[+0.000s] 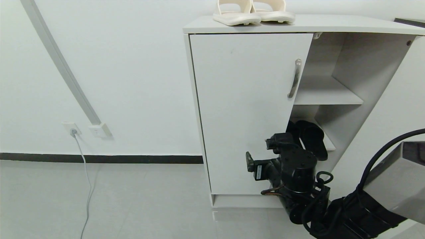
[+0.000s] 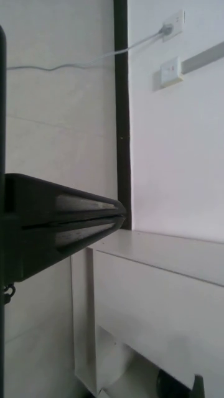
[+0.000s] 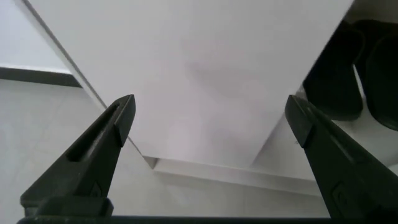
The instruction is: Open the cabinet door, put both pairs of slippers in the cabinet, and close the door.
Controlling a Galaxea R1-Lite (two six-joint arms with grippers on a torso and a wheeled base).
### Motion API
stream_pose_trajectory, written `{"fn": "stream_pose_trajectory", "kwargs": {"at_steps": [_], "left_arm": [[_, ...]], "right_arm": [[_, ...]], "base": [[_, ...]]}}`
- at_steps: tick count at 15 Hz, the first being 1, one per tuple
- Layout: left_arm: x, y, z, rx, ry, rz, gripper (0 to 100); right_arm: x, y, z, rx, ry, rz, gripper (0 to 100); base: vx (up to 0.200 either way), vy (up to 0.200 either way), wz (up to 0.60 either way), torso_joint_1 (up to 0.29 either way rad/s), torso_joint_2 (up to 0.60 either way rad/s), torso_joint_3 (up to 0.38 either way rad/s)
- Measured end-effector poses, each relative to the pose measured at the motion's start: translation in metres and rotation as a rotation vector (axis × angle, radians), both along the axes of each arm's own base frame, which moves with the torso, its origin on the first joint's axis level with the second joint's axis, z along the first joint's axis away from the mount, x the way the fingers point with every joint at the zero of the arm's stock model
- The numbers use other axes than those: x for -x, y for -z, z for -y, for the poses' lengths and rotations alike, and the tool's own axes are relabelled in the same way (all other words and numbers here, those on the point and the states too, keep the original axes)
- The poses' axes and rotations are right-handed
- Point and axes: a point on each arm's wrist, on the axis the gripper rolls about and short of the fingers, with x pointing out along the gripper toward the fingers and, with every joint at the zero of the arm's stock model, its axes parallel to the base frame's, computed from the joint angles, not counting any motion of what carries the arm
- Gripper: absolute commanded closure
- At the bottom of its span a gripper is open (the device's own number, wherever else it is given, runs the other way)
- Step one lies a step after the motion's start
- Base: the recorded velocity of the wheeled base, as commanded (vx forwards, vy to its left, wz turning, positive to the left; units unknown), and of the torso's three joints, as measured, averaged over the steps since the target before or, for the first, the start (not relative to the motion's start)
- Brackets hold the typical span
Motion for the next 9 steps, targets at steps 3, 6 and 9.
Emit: {"fn": "stream_pose_trajectory", "kwargs": {"at_steps": [3, 6, 9], "left_arm": [[0.0000, 0.0000, 0.0000, -0.001, 0.000, 0.000, 100], [0.0000, 0.0000, 0.0000, 0.000, 0.000, 0.000, 100], [0.0000, 0.0000, 0.0000, 0.000, -0.001, 0.000, 100]], "right_arm": [[-0.0011, -0.0017, 0.0062, -0.007, -0.037, 0.044, 0], [0.0003, 0.0000, 0.0090, 0.006, -0.045, 0.077, 0], [0.0001, 0.0030, 0.0095, 0.017, -0.044, 0.071, 0]], "base": [[0.000, 0.000, 0.00, 0.000, 0.00, 0.000], [0.000, 0.000, 0.00, 0.000, 0.00, 0.000], [0.000, 0.000, 0.00, 0.004, -0.01, -0.019]]}}
